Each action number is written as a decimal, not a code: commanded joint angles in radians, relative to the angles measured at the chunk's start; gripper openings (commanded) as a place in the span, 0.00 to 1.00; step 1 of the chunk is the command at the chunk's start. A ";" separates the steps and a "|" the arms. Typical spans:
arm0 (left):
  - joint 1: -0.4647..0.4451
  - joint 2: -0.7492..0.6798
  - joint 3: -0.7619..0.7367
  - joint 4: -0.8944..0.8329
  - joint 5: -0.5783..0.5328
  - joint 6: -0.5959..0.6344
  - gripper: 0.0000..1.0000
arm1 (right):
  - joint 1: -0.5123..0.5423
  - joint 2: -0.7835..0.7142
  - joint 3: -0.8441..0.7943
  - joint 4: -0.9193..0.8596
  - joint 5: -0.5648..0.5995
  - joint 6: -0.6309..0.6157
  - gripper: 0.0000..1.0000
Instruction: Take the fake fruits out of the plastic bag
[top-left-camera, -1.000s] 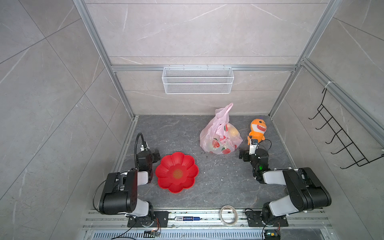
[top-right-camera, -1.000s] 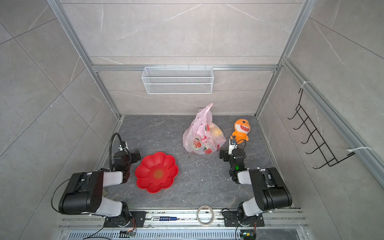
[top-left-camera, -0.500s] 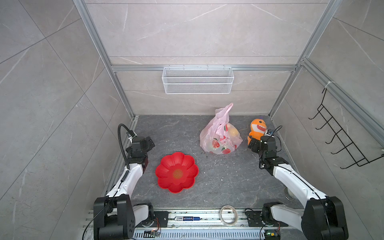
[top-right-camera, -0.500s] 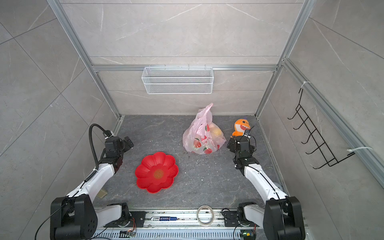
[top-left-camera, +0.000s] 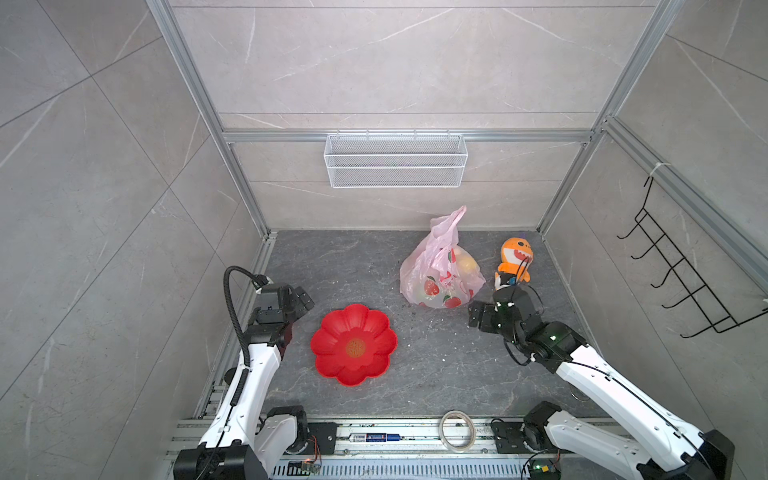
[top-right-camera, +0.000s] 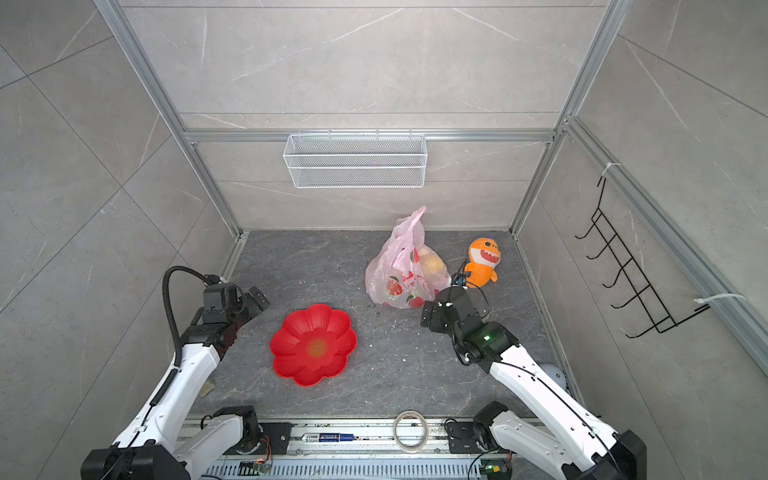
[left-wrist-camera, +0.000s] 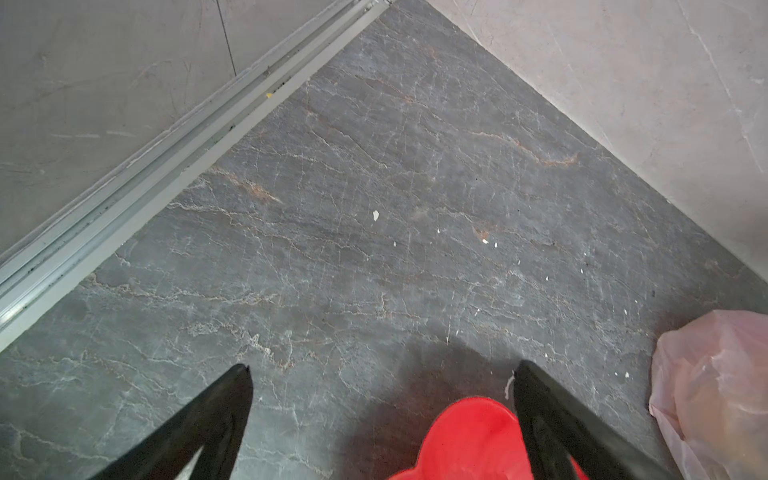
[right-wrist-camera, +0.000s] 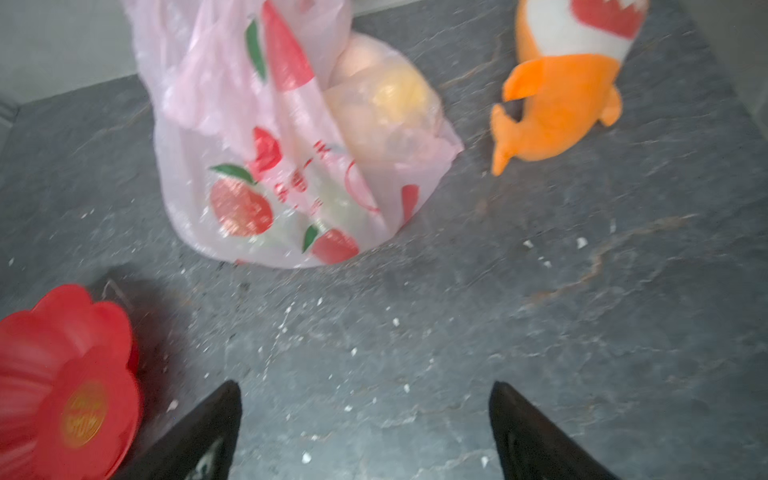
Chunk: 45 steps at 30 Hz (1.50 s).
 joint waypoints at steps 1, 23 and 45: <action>-0.020 -0.022 0.034 -0.078 0.009 -0.024 1.00 | 0.144 0.097 0.065 -0.102 0.076 0.144 0.82; -0.050 -0.026 0.015 -0.087 0.032 -0.032 0.99 | 0.385 0.750 0.283 0.329 -0.216 0.381 0.61; -0.051 -0.024 0.009 -0.098 0.021 -0.020 0.94 | 0.358 0.899 0.329 0.367 -0.318 0.434 0.22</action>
